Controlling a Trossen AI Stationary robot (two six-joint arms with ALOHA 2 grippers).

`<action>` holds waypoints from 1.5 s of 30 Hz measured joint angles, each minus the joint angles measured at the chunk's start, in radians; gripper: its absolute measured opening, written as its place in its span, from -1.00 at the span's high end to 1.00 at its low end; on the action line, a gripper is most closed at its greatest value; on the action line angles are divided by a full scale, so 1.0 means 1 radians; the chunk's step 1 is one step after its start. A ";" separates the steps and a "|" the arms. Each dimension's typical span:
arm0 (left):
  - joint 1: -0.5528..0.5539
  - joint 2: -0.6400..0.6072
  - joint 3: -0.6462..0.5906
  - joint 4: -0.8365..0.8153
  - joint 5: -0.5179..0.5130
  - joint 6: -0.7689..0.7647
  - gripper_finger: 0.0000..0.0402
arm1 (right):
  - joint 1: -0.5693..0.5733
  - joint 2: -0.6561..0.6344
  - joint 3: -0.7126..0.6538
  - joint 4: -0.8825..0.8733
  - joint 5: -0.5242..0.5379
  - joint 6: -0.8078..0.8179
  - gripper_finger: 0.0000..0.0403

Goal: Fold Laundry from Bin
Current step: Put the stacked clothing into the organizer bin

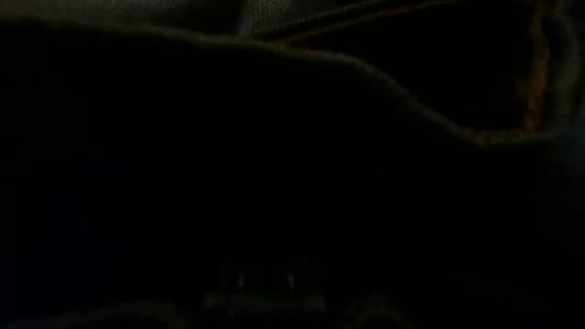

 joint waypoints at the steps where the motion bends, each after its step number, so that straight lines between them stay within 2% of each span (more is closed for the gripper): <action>1: -0.003 -0.008 0.000 -0.019 0.014 0.000 0.82 | 0.000 0.000 0.000 0.000 -0.004 0.000 0.09; 5: -0.033 -0.037 0.000 -0.131 0.035 -0.015 0.82 | 0.000 0.000 0.000 -0.001 -0.009 0.000 0.09; 9: -0.078 -0.035 -0.001 -0.289 0.037 -0.126 0.82 | 0.000 0.000 0.000 -0.003 -0.011 0.000 0.09; 14: -0.153 -0.025 -0.002 -0.392 0.018 -0.236 0.82 | 0.000 0.000 0.000 -0.004 -0.015 0.000 0.09; 18: -0.195 -0.026 -0.002 -0.393 -0.094 -0.243 0.81 | 0.000 0.000 0.000 -0.005 -0.021 0.000 0.09; 20: -0.198 -0.026 -0.002 -0.391 -0.115 -0.243 0.81 | 0.000 0.000 0.000 -0.005 -0.022 0.000 0.09; 25: -0.198 -0.026 -0.002 -0.436 -0.098 -0.243 0.73 | 0.000 0.000 0.000 -0.006 -0.030 0.001 0.09; 32: -0.190 0.026 -0.002 -0.476 -0.094 -0.246 0.32 | 0.000 -0.001 0.000 -0.005 -0.043 0.001 0.09; 35: -0.180 0.067 -0.002 -0.468 -0.090 -0.294 0.18 | 0.000 -0.001 0.000 -0.005 -0.047 0.001 0.09; 39: -0.174 0.120 -0.002 -0.453 -0.091 -0.397 0.14 | 0.000 -0.001 0.000 -0.004 -0.058 0.001 0.09; 45: -0.179 0.185 -0.002 -0.444 -0.091 -0.513 0.18 | 0.000 -0.001 0.000 -0.004 -0.068 0.001 0.09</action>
